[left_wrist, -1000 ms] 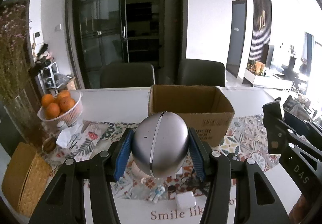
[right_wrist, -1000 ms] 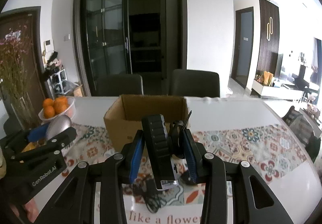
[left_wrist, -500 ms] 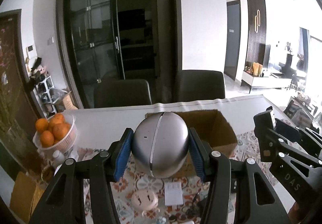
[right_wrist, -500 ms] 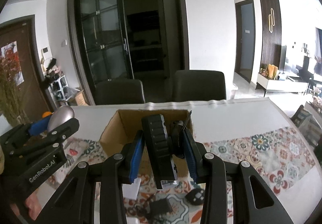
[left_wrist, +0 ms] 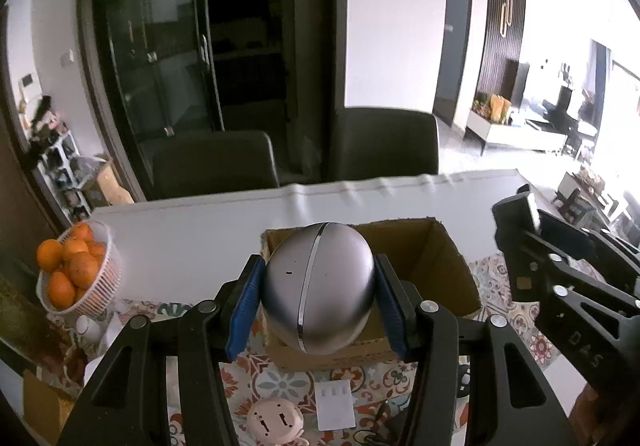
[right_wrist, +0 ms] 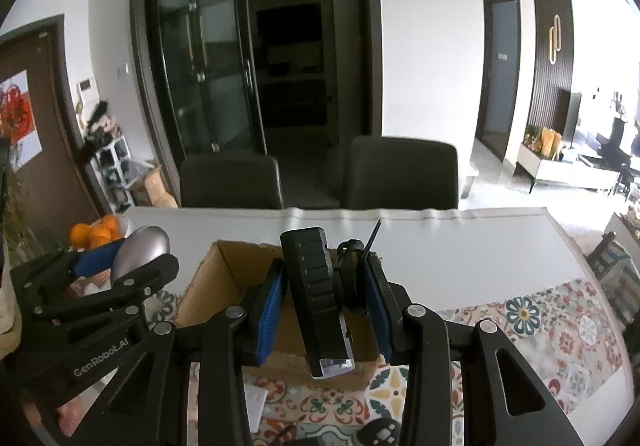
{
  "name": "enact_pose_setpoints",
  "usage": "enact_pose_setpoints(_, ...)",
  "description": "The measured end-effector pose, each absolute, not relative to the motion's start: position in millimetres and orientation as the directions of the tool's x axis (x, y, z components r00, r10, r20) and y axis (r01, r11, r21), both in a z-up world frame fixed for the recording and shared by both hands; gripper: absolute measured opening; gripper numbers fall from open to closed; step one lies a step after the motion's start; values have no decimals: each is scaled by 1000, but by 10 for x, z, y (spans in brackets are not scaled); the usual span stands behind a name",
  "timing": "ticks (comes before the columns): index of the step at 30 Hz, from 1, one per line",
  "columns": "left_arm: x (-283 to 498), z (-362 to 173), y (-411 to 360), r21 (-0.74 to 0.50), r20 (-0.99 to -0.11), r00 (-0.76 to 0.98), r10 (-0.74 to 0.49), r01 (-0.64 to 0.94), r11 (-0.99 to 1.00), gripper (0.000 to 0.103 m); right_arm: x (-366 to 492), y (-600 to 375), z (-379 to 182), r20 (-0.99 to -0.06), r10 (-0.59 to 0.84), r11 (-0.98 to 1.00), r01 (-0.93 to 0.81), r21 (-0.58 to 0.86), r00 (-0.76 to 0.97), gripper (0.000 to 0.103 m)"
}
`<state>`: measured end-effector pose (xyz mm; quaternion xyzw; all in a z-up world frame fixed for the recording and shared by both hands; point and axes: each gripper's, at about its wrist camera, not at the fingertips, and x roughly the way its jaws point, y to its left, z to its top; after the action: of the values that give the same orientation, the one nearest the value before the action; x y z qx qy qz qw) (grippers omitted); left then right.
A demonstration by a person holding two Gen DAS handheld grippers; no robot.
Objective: Organize rigid objects
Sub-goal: 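Lift both held objects and carry them over the cardboard box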
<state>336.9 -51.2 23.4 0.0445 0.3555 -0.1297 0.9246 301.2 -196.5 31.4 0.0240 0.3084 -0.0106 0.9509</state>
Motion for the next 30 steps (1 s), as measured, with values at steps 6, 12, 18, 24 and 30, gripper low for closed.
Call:
enact_pose_setpoints(6,3693,91,-618,-24,-747,630,-210,291,956,53,3365,-2045,100,-681,43,997,13,78,731,40)
enact_pose_setpoints(12,3930,-126,-715,3,-805,569,-170,290,957,53,3673,-2110,-143,-753,62,996,14,94,655,40)
enact_pose_setpoints(18,4168,-381,-787,-1,-861,486,-149,293,956,53,3886,-2145,-380,-813,63,996,17,89,578,40)
enact_pose_setpoints(24,4298,-598,-848,29,-897,430,-106,297,955,53,4033,-2160,-577,-850,64,997,-3,73,523,40)
enact_pose_setpoints(30,4331,-802,-867,23,-923,372,-96,303,953,53,4096,-2145,-727,-873,42,999,-20,37,485,40)
